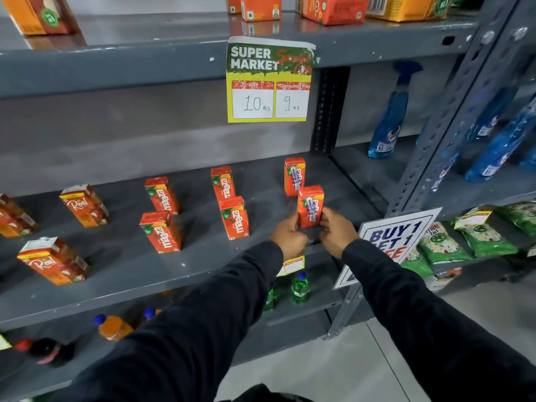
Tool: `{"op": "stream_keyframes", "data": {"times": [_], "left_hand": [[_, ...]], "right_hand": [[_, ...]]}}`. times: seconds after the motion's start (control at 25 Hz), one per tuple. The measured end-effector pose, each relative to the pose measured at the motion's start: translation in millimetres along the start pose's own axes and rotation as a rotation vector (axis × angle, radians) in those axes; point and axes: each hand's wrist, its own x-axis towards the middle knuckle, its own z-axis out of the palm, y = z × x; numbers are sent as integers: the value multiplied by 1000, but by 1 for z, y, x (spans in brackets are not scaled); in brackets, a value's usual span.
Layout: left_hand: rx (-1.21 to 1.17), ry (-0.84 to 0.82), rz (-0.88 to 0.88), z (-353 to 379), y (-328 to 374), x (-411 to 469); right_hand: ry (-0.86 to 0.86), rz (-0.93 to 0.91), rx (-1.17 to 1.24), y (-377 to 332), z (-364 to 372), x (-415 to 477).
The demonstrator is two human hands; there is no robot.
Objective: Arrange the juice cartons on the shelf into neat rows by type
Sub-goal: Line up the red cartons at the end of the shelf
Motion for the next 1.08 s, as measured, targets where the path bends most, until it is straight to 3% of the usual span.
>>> {"op": "stream_keyframes", "data": {"times": [0.64,0.72,0.8,0.84,0.92,1.08], "left_hand": [[94,-23,20,0,-20,11],[21,52,55,6,-25,10],[-67,139,125,14,-30,9],[-92,183,136,18,-33,7],[-126,254,128,25,-30,4],[-91,358,56,28,-23,6]], "right_hand": [[-69,-69,-18,0,-4,4],[80,-107,-147,-3,-14,15],[266,-140,-57,-18,-32,46],[276,-137,44,-26,-39,65],[150,-97,151,-41,-49,103],[-180,-135,-227,-44,-38,152]]}}
